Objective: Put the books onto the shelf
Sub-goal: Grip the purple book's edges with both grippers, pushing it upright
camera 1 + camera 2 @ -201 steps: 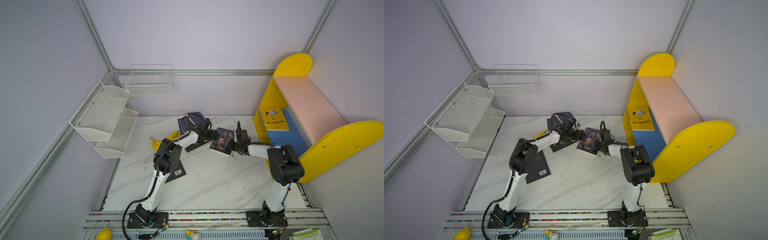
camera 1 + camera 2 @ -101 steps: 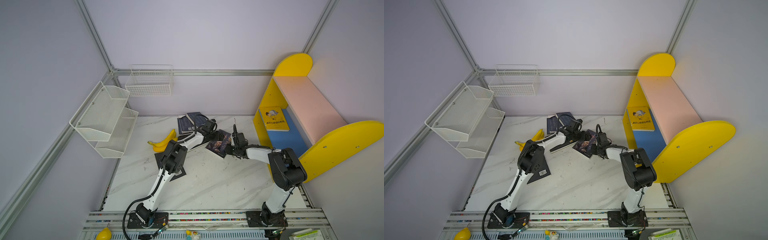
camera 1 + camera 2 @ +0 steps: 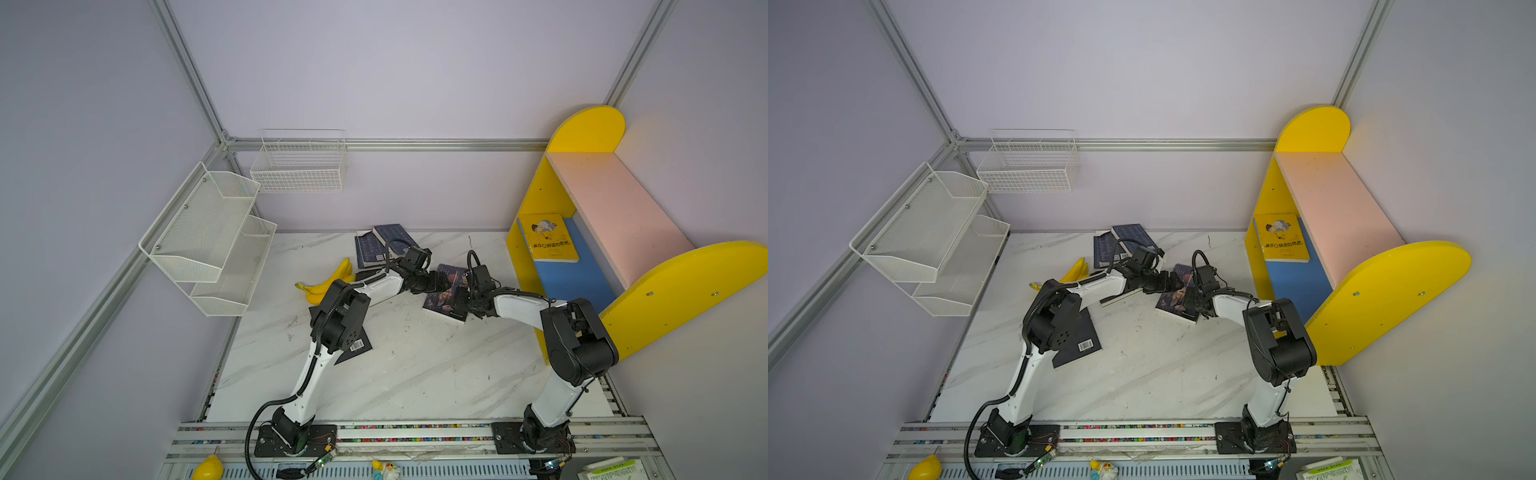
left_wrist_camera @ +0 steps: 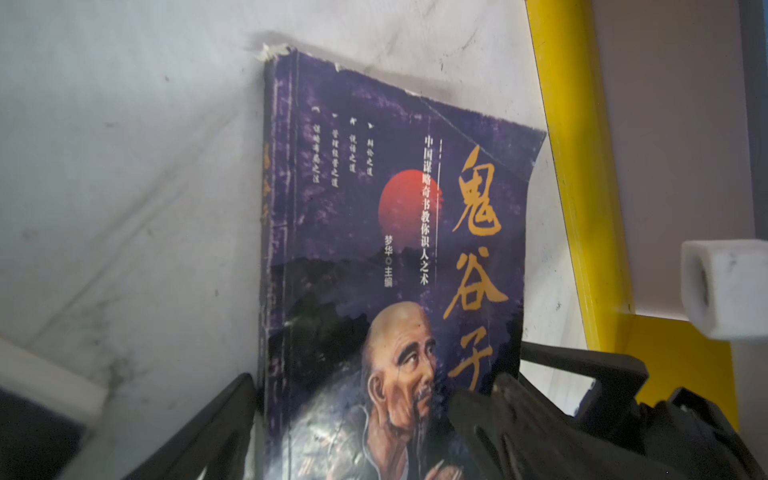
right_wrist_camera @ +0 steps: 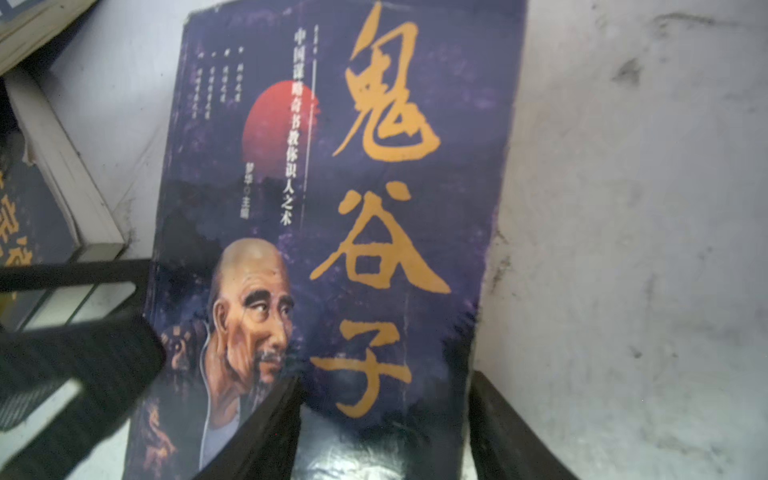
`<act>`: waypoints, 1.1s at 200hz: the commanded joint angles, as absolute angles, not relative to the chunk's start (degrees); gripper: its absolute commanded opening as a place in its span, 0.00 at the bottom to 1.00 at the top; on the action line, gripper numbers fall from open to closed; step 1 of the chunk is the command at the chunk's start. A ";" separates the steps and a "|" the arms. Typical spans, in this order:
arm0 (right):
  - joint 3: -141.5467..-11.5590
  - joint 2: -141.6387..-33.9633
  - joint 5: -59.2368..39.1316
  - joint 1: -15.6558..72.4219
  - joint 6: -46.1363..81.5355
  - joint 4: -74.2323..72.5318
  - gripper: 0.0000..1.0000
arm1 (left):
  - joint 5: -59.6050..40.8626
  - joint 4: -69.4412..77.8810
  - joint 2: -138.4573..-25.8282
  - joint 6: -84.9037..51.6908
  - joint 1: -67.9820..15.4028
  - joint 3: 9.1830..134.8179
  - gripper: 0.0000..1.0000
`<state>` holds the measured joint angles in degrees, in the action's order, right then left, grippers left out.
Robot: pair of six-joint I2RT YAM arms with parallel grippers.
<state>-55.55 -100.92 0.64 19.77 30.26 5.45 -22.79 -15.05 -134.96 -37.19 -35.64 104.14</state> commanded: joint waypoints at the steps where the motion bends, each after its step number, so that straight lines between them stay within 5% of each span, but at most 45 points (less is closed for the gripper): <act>1: -57.29 -102.55 3.24 19.82 32.48 5.57 0.64 | -26.72 -15.09 -133.05 -44.47 -34.84 100.44 0.86; 48: -55.28 -106.50 -0.78 19.79 30.65 3.31 0.50 | -33.03 -9.26 -136.49 -51.61 -34.72 100.99 0.79; 119: -56.83 -109.27 -6.59 19.85 25.64 -0.84 0.45 | -44.20 42.43 -134.11 -83.04 -31.47 88.07 0.63; 160: -60.21 -110.69 -6.76 19.76 25.14 -1.19 0.45 | -44.44 32.55 -131.34 -79.71 -30.48 86.74 0.60; 220: -62.71 -109.68 -7.22 19.42 25.61 -0.56 0.46 | -38.70 7.35 -127.63 -64.82 -29.84 88.84 0.38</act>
